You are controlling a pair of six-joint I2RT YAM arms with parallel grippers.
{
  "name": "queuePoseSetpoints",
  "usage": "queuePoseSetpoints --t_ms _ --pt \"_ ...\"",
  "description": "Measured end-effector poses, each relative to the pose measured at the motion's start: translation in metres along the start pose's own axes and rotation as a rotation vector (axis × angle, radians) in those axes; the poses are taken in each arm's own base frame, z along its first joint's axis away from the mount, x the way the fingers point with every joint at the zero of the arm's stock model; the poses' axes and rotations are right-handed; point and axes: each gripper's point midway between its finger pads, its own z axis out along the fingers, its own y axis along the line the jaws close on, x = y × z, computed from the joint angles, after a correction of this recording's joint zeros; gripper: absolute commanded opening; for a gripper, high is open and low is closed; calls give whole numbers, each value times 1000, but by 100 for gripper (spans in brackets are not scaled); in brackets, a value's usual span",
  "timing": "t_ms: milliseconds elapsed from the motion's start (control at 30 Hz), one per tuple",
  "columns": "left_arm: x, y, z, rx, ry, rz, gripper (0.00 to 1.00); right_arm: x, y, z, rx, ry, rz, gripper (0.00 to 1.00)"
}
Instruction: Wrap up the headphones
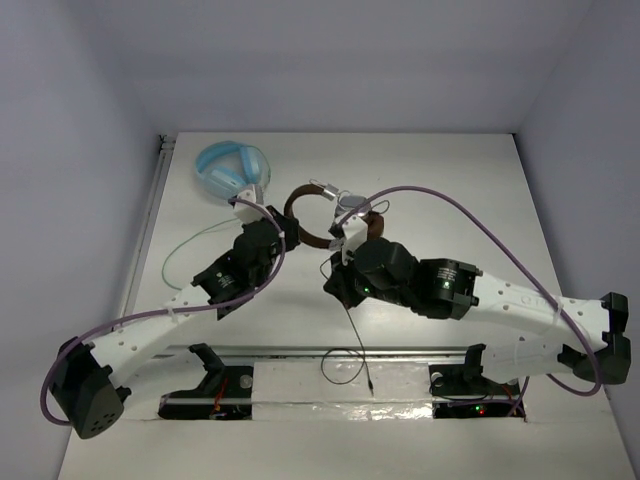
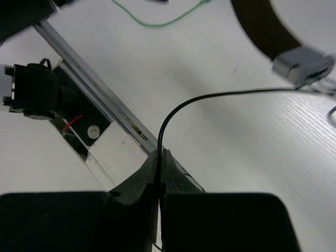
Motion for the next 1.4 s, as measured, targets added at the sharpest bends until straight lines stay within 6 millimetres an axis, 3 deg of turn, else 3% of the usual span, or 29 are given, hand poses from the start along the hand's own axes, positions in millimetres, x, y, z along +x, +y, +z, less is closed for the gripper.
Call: queuePoseSetpoints --t_ms 233,433,700,900,1100,1233,1400 --pt "42 47 -13 -127 130 207 0 -10 -10 -9 77 24 -40 0" --pt "65 59 -33 -118 285 349 0 -11 -27 -9 184 65 -117 0" --pt "77 43 -54 20 446 469 0 -7 -56 -18 332 112 -203 0" --pt "90 13 -68 223 567 542 0 -18 -75 -32 426 65 -229 0" --pt "102 1 -82 361 654 558 0 -28 -87 -48 478 -5 -216 0" --pt "94 -1 -79 396 655 511 0 -38 -91 -68 471 -86 -167 0" --pt "67 -9 -76 466 595 427 0 -45 -88 -82 412 -191 -84 1"
